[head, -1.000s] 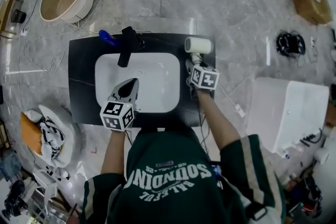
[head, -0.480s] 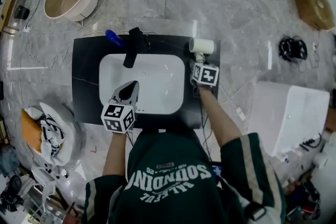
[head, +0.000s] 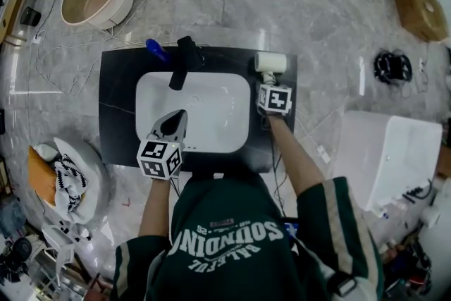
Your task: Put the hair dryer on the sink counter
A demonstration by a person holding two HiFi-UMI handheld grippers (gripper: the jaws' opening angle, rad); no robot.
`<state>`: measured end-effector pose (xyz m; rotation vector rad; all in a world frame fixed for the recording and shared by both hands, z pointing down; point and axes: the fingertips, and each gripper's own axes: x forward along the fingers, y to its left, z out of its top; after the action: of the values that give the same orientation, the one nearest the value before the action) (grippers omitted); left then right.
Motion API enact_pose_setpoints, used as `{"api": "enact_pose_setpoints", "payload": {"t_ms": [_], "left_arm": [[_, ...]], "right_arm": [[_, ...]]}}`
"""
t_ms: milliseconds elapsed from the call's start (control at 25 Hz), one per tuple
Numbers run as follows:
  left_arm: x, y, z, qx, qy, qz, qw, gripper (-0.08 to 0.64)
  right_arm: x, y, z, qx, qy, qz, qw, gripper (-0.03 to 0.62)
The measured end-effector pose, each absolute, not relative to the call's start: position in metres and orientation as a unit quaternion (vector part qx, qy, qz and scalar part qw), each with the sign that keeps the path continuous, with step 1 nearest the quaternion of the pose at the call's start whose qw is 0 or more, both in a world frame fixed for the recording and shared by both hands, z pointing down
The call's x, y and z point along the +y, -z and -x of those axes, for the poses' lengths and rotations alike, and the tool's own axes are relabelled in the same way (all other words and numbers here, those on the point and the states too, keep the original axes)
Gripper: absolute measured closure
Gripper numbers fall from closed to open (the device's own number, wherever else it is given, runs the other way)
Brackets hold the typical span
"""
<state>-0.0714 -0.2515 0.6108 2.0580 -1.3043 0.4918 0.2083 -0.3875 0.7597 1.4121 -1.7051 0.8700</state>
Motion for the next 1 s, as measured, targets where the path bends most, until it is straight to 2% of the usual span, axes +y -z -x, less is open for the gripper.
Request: {"api": "enact_pose_setpoints", "payload": {"t_ms": [360,760,1000], "left_arm": [[-0.243,-0.608,0.075,-0.489,-0.184,-0.791,0.318,0.560],[-0.244,-0.595,0.080,-0.469,-0.177,-0.815,0.290,0.560],[-0.243,-0.580,0.088,-0.456,-0.177,-0.829,0.270,0.560]], "right_arm": [[-0.386,-0.745,-0.208,-0.680,-0.323,-0.556,0.353,0.345],[-0.363,-0.679,-0.181,-0.728,-0.237,-0.553,0.327,0.351],[-0.335,-0.648,-0.160,-0.751,-0.227,-0.541,0.302,0.526]]}}
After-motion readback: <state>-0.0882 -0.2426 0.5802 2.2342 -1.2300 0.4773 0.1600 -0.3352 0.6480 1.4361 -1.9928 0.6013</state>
